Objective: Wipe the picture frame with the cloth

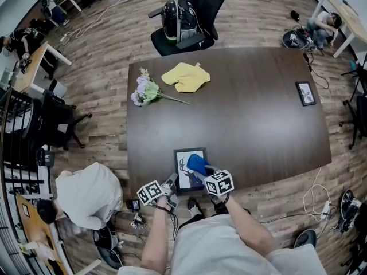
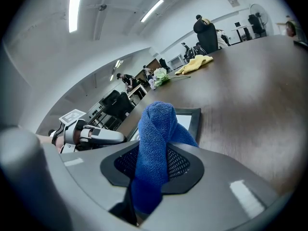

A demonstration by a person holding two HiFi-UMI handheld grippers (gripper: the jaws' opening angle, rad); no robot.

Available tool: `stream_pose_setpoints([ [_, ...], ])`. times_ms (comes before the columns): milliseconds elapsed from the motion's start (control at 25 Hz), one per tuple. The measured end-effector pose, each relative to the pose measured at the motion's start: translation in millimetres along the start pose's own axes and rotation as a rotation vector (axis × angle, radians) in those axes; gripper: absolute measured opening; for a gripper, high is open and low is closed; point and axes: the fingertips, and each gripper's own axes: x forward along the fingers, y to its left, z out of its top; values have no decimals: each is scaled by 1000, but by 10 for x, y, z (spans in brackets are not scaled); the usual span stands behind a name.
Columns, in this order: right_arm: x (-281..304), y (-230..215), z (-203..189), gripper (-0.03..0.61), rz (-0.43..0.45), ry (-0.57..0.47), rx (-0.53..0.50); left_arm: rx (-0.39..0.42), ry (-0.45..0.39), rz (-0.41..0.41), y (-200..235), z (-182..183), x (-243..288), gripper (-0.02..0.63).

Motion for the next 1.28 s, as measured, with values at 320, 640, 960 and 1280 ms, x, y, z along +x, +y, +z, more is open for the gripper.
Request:
stream_pose_setpoints([
  [320, -11, -18, -1, 107, 18, 1, -20, -142, 48, -174, -124, -19, -64, 127],
  [640, -49, -10, -15, 107, 18, 8, -46, -69, 201, -181, -274, -388, 6, 201],
  [960, -54, -21, 37, 107, 47, 32, -93, 155, 353, -117, -331, -449, 106, 129],
  [1280, -91, -16, 87, 107, 61, 32, -135, 184, 384, -163, -460, -528, 157, 98],
])
